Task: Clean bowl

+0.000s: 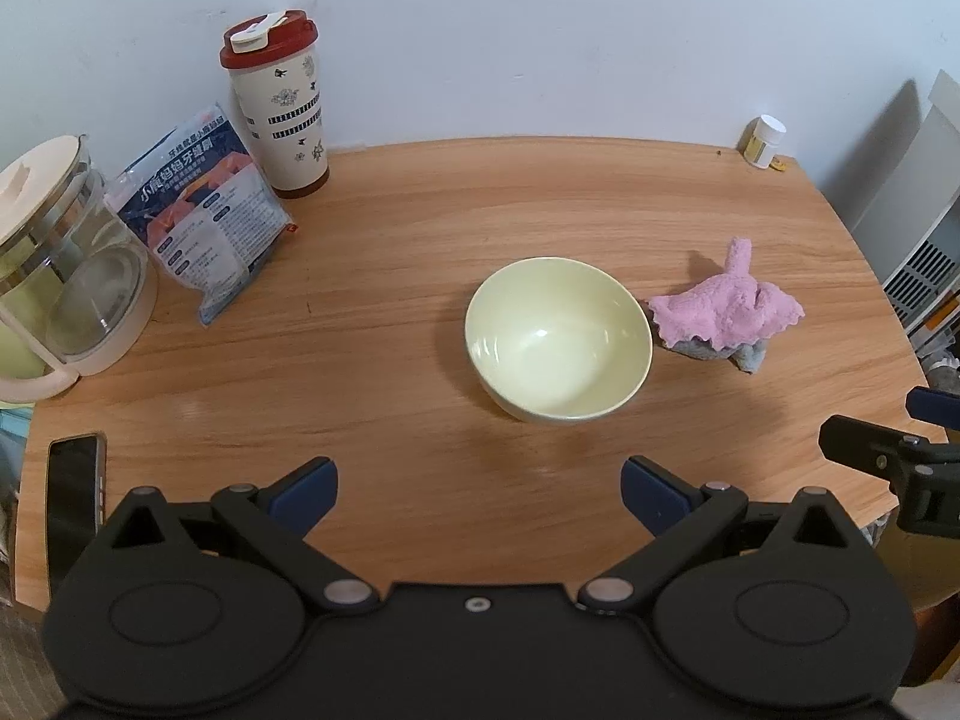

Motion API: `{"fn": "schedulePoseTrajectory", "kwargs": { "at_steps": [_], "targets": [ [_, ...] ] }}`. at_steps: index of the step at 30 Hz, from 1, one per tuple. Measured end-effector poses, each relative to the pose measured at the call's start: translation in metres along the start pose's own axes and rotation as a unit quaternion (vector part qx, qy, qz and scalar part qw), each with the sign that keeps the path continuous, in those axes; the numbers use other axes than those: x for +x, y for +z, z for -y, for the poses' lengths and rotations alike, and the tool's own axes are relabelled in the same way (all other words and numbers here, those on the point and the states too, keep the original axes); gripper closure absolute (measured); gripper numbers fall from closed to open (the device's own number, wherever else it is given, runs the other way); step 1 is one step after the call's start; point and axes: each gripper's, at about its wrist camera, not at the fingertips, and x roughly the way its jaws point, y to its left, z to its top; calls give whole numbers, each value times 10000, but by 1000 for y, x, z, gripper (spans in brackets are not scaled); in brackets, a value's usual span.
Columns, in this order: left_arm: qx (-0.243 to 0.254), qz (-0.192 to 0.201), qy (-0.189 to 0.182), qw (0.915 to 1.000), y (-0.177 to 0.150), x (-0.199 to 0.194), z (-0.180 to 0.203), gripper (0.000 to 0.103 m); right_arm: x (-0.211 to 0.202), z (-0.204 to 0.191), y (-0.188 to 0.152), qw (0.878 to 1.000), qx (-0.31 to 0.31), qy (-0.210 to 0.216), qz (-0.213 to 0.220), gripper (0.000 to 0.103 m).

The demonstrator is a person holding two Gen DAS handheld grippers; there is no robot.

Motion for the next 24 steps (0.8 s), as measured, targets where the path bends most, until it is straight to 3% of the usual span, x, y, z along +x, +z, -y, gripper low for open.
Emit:
{"fn": "schedulePoseTrajectory", "kwargs": {
  "at_steps": [24],
  "targets": [
    [51, 48, -66, 10000, 11, 1, -4, 0, 5, 3, 6, 10000, 35, -7, -14, 0]
  ]
}}
